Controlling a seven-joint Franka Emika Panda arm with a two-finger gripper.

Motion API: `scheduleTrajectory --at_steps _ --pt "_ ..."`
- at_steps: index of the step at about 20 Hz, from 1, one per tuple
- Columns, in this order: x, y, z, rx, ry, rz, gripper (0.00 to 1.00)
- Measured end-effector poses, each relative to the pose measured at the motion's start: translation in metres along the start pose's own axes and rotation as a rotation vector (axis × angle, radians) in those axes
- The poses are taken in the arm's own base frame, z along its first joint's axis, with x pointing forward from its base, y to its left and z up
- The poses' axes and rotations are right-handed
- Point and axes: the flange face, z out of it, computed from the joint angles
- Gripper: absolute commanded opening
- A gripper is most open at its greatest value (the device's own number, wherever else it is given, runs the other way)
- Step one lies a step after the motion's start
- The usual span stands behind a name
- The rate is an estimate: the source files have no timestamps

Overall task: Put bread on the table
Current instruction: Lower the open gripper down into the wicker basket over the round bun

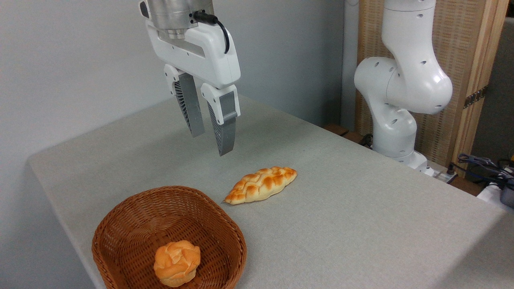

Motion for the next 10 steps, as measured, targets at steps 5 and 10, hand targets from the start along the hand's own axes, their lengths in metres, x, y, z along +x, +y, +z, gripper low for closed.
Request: scheduleTrajectory --at_steps 5,10 --pt "-0.0017 -0.0018 0.0000 0.000 0.000 -0.005 1.00" --pt "-0.0004 -0.0047 0.0013 0.010 0.010 -0.007 1.00"
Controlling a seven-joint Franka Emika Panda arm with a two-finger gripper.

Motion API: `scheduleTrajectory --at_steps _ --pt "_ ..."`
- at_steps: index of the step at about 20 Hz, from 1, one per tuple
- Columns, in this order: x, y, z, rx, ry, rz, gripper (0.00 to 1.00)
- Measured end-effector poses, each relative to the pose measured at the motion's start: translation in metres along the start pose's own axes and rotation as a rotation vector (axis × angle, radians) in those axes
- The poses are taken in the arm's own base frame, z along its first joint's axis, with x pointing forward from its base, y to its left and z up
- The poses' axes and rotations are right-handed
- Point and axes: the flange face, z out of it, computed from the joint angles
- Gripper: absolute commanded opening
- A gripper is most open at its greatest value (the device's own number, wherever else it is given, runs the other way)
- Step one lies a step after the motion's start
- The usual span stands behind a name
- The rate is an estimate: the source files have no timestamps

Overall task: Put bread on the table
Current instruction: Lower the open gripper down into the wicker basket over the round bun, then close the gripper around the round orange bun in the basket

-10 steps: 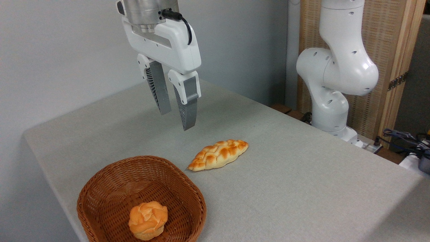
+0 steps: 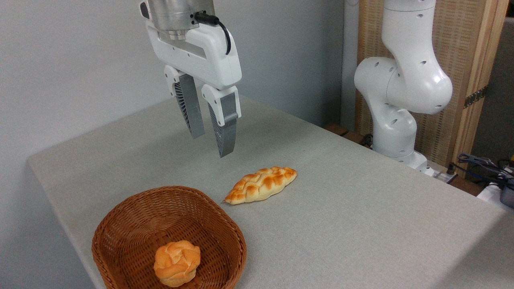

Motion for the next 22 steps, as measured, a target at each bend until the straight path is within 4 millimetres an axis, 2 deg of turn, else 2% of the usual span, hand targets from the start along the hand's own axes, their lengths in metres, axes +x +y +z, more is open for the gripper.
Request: scheduleTrajectory --at_steps 2,5,11,17,22 --pt "0.006 -0.007 0.006 0.040 0.041 -0.002 1.00" --pt "0.014 -0.023 0.028 0.104 0.105 -0.013 1.00" --pt "0.017 -0.051 0.094 0.224 0.135 -0.009 1.00" --pt "0.026 -0.060 0.161 0.255 0.098 0.035 1.00" --pt "0.035 -0.057 0.186 0.243 0.094 0.051 1.00"
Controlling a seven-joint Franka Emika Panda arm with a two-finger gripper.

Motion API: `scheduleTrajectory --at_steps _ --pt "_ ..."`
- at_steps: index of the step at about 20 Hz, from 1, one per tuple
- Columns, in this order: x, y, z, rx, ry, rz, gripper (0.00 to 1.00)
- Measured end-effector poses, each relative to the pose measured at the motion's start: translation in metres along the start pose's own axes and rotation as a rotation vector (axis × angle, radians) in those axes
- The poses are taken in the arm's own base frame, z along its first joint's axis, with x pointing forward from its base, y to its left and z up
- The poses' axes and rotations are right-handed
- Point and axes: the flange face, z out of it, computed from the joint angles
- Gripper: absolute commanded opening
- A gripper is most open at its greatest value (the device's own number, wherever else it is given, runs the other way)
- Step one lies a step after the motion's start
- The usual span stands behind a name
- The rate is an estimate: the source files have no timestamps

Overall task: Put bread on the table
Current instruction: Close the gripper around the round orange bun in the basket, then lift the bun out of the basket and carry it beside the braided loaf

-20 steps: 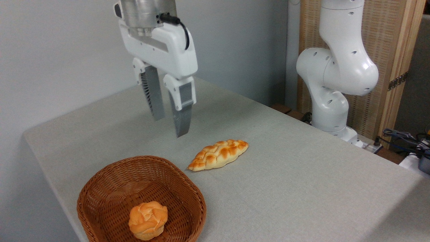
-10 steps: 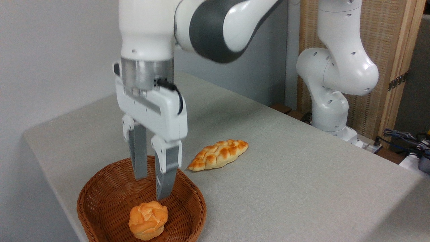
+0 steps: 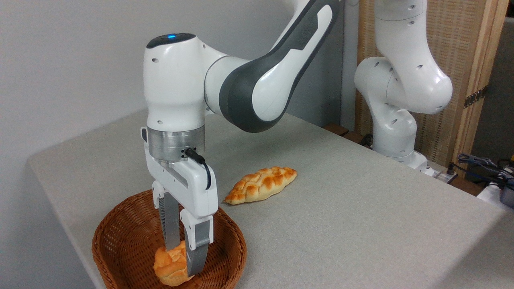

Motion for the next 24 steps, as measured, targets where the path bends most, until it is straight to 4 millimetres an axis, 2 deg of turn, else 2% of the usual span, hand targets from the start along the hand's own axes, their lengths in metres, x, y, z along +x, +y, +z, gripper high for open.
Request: scheduleTrajectory --at_steps 2,4,5,6,9,11,15,24 --pt "0.002 0.003 0.003 -0.006 -0.002 0.006 0.99" --pt "0.004 0.006 0.007 -0.013 -0.005 0.021 0.90" --pt "0.005 0.008 0.010 -0.018 -0.008 0.034 0.81" --pt "0.006 0.010 0.013 -0.022 -0.010 0.049 0.68" --pt "0.010 0.015 0.017 -0.030 -0.011 0.076 0.37" --pt "0.012 0.017 0.018 -0.033 -0.011 0.082 0.27" --pt "0.013 0.019 0.020 -0.036 -0.013 0.087 0.17" --pt "0.015 0.022 0.020 -0.039 -0.012 0.108 0.18"
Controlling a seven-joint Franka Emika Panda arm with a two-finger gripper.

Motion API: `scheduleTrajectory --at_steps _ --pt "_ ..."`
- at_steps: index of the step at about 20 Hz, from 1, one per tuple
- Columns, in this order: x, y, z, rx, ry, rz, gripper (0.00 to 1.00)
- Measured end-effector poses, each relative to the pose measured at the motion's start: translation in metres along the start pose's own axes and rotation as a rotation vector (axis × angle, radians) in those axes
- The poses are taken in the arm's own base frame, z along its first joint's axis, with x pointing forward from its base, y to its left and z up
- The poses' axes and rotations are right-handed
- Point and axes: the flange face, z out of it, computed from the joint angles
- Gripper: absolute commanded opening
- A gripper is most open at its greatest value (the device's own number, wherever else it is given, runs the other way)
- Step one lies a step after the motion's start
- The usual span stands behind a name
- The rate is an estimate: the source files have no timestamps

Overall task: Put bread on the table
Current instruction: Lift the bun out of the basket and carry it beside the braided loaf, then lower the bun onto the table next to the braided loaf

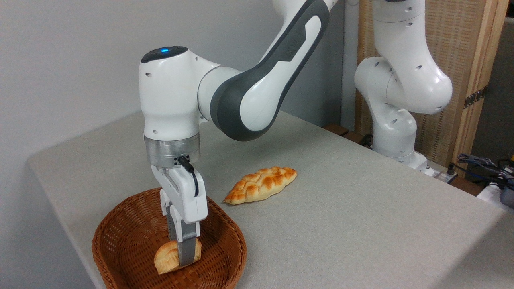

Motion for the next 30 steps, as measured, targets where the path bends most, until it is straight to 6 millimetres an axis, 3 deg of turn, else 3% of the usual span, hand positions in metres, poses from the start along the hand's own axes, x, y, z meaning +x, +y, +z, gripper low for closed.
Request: scheduleTrajectory --at_steps 5,8,11,14,16,17,18,22,25,30 --pt "-0.002 -0.003 -0.013 -0.024 0.041 -0.053 0.18" --pt "-0.016 -0.006 -0.054 -0.084 0.093 -0.143 0.19" --pt "-0.049 -0.005 -0.101 -0.162 0.094 -0.211 0.19" --pt "-0.082 0.010 -0.126 -0.263 0.042 -0.182 0.26" --pt "-0.102 0.024 -0.125 -0.319 0.020 -0.125 0.30" --pt "-0.110 0.032 -0.117 -0.342 0.014 -0.097 0.40" --pt "-0.116 0.040 -0.107 -0.366 0.007 -0.071 0.58" --pt "-0.123 0.070 -0.066 -0.461 -0.011 -0.006 1.00" --pt "-0.124 0.079 -0.053 -0.487 -0.015 0.004 1.00" --pt "-0.124 0.079 -0.053 -0.487 0.002 0.072 1.00"
